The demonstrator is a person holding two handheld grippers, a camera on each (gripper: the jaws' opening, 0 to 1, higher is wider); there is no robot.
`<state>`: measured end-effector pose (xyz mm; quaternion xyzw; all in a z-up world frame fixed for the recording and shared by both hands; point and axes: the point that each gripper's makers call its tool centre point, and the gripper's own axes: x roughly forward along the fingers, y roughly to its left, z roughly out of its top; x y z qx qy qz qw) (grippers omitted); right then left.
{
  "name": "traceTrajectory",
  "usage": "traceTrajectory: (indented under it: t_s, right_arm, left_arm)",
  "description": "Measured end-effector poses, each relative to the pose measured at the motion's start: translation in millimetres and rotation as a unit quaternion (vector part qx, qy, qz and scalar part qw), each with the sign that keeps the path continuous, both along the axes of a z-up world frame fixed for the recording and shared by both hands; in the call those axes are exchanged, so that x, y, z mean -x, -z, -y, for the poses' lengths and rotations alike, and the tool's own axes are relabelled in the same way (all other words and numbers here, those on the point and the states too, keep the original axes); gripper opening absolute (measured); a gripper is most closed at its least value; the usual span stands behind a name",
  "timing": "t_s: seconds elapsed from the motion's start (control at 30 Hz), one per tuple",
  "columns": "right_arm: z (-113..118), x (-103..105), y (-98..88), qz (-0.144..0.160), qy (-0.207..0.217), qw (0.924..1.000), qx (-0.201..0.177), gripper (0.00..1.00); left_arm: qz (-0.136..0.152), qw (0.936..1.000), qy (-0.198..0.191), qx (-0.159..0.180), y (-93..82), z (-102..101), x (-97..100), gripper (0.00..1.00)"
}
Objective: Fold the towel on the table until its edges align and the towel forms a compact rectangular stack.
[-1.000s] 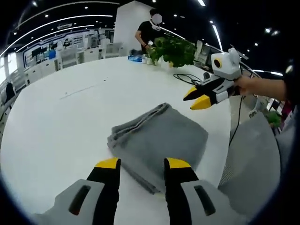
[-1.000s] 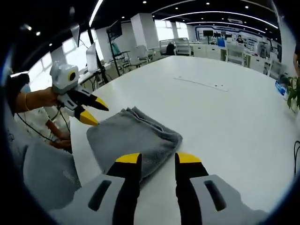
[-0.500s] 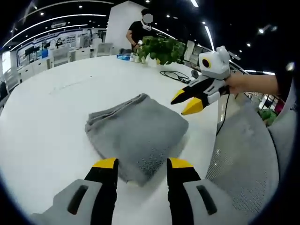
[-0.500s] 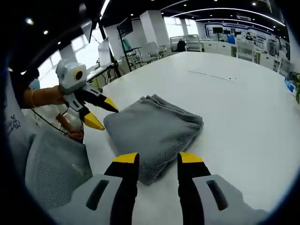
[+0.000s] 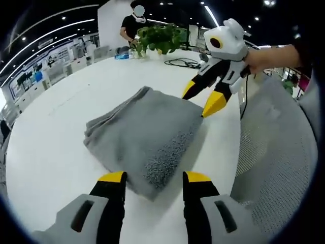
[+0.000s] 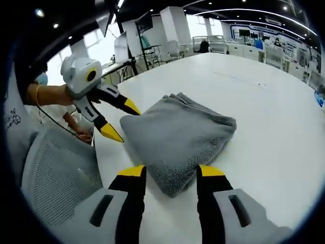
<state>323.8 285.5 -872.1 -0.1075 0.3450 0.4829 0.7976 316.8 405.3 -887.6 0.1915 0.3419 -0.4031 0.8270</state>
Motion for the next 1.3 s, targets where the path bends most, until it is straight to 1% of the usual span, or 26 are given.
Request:
traceTrajectory:
  t_s: [0.07, 0.2, 0.37, 0.5, 0.57, 0.63, 0.77, 1.0, 1.2, 1.3]
  right_arm:
    - [-1, 3, 4.9, 0.003, -0.004, 0.9999, 0.010, 0.43]
    - [-6, 9, 12.8, 0.013, -0.014, 0.9996, 0.020, 0.44]
    - [-7, 6, 18.6, 0.033, -0.021, 0.9984, 0.042, 0.43]
    - [-7, 1, 20.3, 0.036, -0.017, 0.9982, 0.044, 0.41]
    - [-6, -3, 21.4, 0.034, -0.011, 0.9985, 0.042, 0.39]
    - [-6, -6, 19.3, 0.035, -0.003, 0.9988, 0.034, 0.38]
    - [-6, -11, 21.0, 0.034, 0.000, 0.9989, 0.032, 0.37]
    - [-5, -26, 22.0, 0.028, 0.017, 0.9992, 0.024, 0.34]
    - [-2, -49, 24.7, 0.029, 0.030, 0.9988, 0.027, 0.33]
    - [0, -61, 25.4, 0.029, 0.039, 0.9985, 0.025, 0.33]
  left_arm:
    - [0.002, 1.0000, 0.003, -0.007, 5.8, -1, -0.8, 0.45]
    - [0.003, 1.0000, 0.000, -0.008, 5.5, 0, -2.3, 0.44]
    - [0.009, 0.9998, 0.000, -0.016, 6.8, -3, -7.6, 0.38]
    - [0.005, 0.9999, -0.004, -0.011, 9.5, -4, -10.8, 0.36]
    - [0.001, 0.9999, -0.011, -0.003, 9.7, -4, -13.5, 0.36]
    - [0.000, 0.9999, -0.012, -0.001, 9.3, -3, -14.8, 0.35]
    - [-0.002, 1.0000, -0.007, -0.001, 10.4, -2, -19.8, 0.34]
    - [-0.007, 1.0000, -0.001, -0.002, 12.5, 2, -38.5, 0.33]
    - [-0.015, 0.9999, 0.005, 0.006, 13.5, 6, -58.5, 0.32]
    - [-0.015, 0.9998, 0.006, 0.009, 13.9, 8, -71.7, 0.32]
